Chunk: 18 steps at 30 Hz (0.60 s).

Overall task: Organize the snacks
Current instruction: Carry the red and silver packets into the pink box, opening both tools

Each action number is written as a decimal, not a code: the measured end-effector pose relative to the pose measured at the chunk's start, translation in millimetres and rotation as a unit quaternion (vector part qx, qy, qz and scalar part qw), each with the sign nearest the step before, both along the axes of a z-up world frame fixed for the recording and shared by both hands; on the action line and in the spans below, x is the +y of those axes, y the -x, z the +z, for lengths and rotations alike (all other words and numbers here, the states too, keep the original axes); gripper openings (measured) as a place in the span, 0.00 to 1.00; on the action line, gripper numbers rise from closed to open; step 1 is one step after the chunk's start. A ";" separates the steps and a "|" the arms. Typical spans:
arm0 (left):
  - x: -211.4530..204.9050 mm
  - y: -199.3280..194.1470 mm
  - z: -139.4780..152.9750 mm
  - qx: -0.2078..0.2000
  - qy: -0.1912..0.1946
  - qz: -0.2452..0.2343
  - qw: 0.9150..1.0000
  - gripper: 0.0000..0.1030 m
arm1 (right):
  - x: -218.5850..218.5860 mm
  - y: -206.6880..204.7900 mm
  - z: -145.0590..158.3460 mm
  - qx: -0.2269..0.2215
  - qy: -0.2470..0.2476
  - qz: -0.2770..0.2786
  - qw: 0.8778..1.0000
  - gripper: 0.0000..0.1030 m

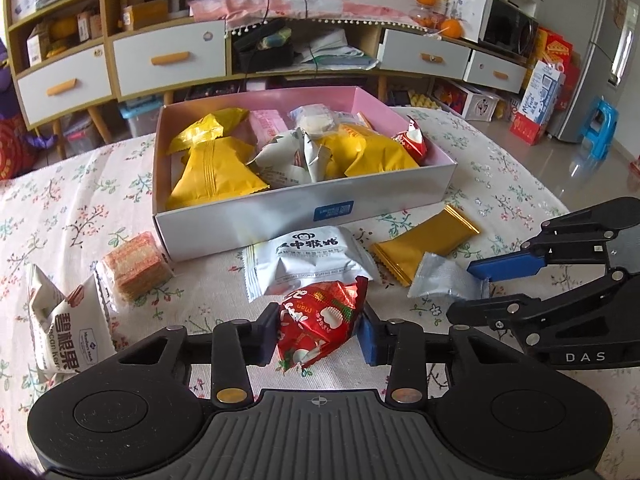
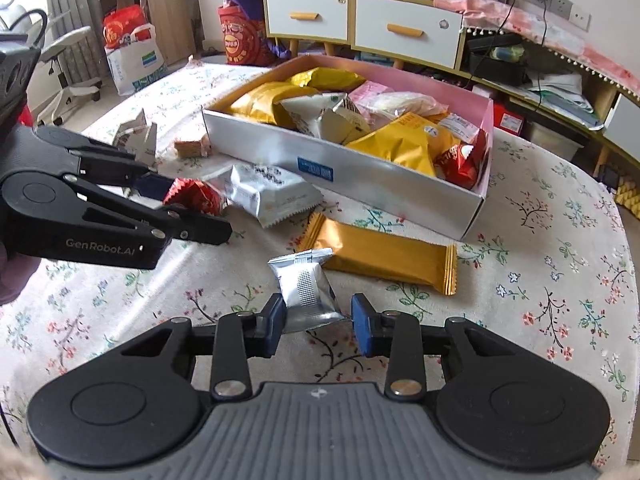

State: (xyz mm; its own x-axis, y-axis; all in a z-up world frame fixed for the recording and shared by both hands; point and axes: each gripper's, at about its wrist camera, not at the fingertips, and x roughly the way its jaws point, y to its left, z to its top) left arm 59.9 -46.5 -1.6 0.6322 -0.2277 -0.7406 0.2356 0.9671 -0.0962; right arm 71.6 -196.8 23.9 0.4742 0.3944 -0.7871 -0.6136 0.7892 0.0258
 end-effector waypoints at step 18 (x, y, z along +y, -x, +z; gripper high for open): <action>8.7 -1.7 36.6 0.003 0.043 0.027 0.999 0.33 | 1.9 -11.2 27.8 -0.011 -0.040 -0.060 0.997 0.32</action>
